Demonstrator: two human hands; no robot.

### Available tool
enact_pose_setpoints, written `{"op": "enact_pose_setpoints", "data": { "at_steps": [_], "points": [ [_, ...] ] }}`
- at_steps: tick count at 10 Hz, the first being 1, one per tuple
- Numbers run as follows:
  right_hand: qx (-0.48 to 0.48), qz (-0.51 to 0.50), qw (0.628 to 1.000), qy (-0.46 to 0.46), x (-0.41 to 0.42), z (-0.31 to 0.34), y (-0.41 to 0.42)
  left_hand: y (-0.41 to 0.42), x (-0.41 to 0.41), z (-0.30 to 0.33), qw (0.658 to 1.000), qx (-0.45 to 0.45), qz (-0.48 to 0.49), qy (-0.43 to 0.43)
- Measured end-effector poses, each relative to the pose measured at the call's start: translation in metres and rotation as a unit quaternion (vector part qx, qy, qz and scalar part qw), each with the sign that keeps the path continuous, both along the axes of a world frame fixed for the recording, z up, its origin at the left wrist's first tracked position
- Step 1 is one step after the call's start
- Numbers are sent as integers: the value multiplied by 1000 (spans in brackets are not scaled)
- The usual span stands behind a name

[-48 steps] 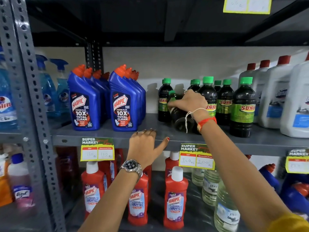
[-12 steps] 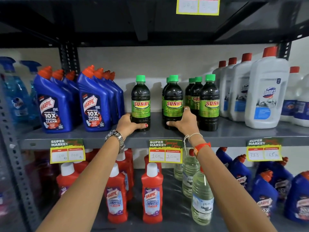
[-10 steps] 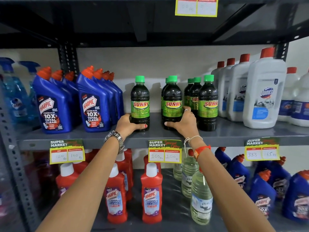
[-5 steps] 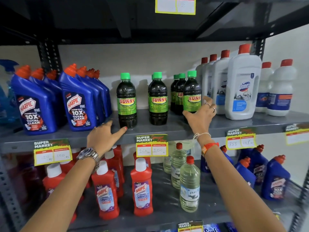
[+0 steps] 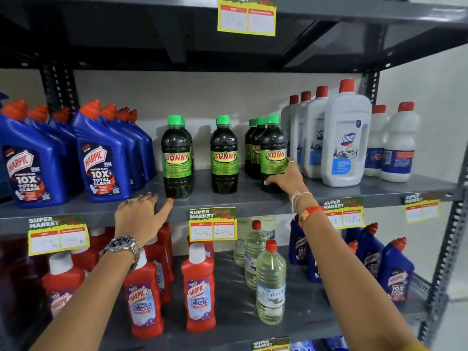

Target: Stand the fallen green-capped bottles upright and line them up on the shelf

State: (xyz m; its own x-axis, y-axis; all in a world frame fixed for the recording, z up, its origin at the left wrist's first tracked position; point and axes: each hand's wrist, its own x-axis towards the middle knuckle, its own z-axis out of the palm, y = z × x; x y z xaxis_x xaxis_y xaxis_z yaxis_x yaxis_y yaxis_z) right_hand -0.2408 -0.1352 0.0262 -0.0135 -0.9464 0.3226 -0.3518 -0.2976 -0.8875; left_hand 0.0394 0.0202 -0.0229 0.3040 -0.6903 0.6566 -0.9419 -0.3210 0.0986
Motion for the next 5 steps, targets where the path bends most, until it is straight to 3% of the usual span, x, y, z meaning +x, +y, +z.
{"op": "enact_pose_setpoints", "data": {
  "at_steps": [3,5],
  "points": [
    [-59,-64,994,65,10,-6,2,-1,1,-3,1000,-16,-12,1],
    [-70,-61,994,55,13,-6,6,-2,1,-4,1000,-5,-9,10]
  ]
}}
